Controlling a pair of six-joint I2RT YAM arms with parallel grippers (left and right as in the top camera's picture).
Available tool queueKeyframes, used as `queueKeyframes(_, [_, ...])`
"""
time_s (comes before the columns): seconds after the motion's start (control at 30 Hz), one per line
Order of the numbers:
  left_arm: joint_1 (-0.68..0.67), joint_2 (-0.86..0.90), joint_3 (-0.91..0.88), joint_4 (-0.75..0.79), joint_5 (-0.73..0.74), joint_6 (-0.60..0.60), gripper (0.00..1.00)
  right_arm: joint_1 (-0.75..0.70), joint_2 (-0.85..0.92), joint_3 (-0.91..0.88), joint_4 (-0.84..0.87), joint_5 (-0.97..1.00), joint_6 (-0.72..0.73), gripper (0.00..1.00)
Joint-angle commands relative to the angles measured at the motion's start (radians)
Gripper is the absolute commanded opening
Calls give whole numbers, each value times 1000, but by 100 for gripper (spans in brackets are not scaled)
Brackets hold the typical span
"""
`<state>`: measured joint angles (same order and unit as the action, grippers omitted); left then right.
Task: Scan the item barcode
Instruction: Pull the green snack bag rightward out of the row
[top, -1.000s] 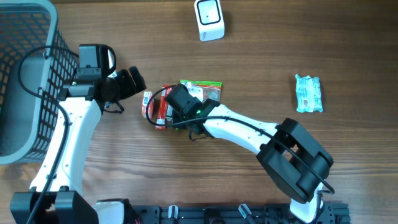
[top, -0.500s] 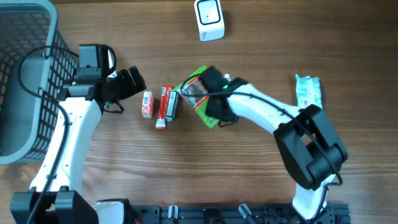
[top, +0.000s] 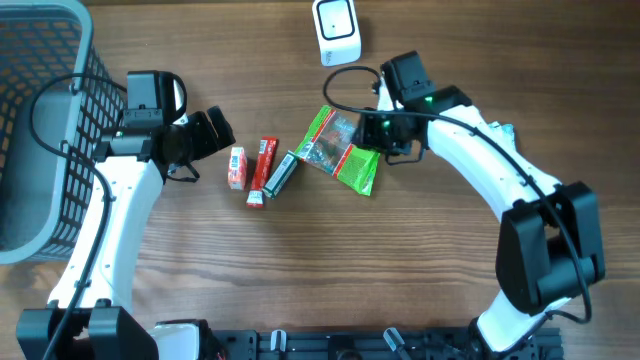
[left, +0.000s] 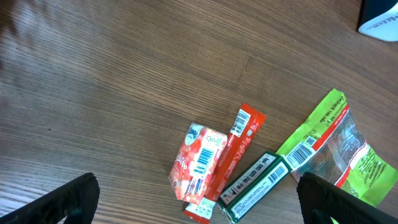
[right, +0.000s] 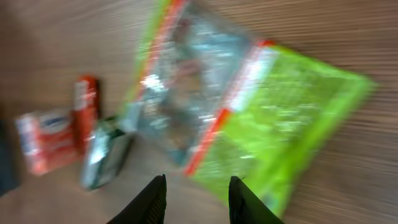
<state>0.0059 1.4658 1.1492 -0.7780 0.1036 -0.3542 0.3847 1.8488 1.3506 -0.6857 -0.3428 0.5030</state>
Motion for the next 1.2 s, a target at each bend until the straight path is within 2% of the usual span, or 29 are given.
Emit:
queueKeyframes(0.0, [3,-13,-6,3,8,-2,100,79,-7,-2,31,-35,-12,34])
queueKeyframes(0.1, [3,-13,-6,3,8,-2,100,156,2,-38,82,84,85,33])
queueKeyframes(0.13, [3,-13,-6,2,8,-2,100,191,11,-47,106,132,111,28])
queueKeyframes(0.17, [3,-13,-6,2,8,-2,100,225,19,-56,135,159,111,16])
queueKeyframes(0.23, [3,-13,-6,3,8,-2,100,275,34,-71,179,187,130,4])
queueKeyframes(0.4, [3,-13,-6,3,8,-2,100,349,91,-98,221,274,341,4])
queueKeyframes(0.53, [3,-13,-6,3,8,-2,100,365,152,-98,308,181,357,4])
queueKeyframes(0.67, [3,-13,-6,2,8,-2,100,365,206,-98,355,175,372,4])
queueKeyframes(0.77, [3,-13,-6,2,8,-2,100,365,224,-98,420,129,314,4])
queueKeyframes(0.87, [3,-13,-6,3,8,-2,100,364,223,-98,494,51,154,5])
queueKeyframes(0.97, [3,-13,-6,3,8,-2,100,344,212,-98,491,37,97,5])
queueKeyframes(1.07, [3,-13,-6,3,8,-2,100,301,160,-98,476,-11,63,20])
queueKeyframes(1.17, [3,-13,-6,3,8,-2,100,262,113,-98,487,-10,59,26])
